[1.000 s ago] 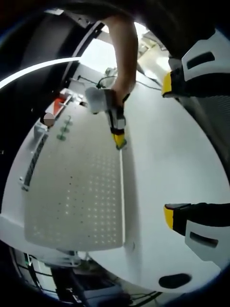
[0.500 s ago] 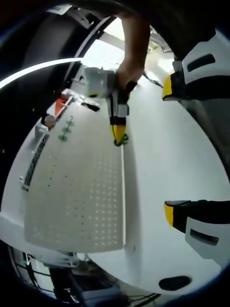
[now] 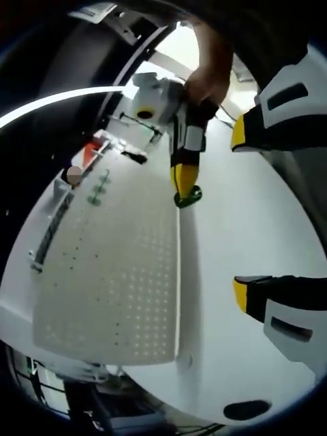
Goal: Insert the hook assembly into the mounting plate slot until the hook locks in place.
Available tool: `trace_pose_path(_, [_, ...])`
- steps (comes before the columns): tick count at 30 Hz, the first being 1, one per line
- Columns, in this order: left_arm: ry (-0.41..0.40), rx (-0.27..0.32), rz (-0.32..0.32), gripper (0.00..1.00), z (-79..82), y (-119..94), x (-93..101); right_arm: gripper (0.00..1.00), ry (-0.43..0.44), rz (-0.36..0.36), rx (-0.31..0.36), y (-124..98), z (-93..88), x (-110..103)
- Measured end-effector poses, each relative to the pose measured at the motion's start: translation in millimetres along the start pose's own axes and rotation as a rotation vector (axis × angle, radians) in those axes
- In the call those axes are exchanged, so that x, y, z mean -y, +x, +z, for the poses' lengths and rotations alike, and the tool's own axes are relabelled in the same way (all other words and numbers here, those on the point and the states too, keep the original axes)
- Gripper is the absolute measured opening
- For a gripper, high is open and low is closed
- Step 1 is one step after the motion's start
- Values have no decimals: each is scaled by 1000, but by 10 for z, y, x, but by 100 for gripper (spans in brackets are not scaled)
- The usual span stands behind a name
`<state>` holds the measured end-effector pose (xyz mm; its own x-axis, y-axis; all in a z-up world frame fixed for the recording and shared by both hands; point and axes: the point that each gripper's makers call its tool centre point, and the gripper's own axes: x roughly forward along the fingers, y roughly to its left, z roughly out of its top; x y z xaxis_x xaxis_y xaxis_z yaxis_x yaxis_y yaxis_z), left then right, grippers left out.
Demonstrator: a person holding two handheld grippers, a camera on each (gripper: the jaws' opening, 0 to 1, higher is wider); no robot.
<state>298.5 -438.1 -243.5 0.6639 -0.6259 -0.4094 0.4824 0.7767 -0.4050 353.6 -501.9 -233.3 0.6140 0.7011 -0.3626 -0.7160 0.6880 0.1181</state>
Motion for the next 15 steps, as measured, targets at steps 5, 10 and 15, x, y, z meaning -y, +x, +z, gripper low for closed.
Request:
trace_pose_path(5, [-19, 8, -16, 68, 18, 12, 37, 0, 25, 31, 7, -14, -15, -192])
trace_pose_path(10, [-5, 13, -30, 57, 36, 1, 81, 0, 36, 54, 14, -2, -19, -339])
trace_pose_path(15, [-23, 12, -42, 52, 37, -2, 79, 0, 47, 74, 19, 6, -2, -433])
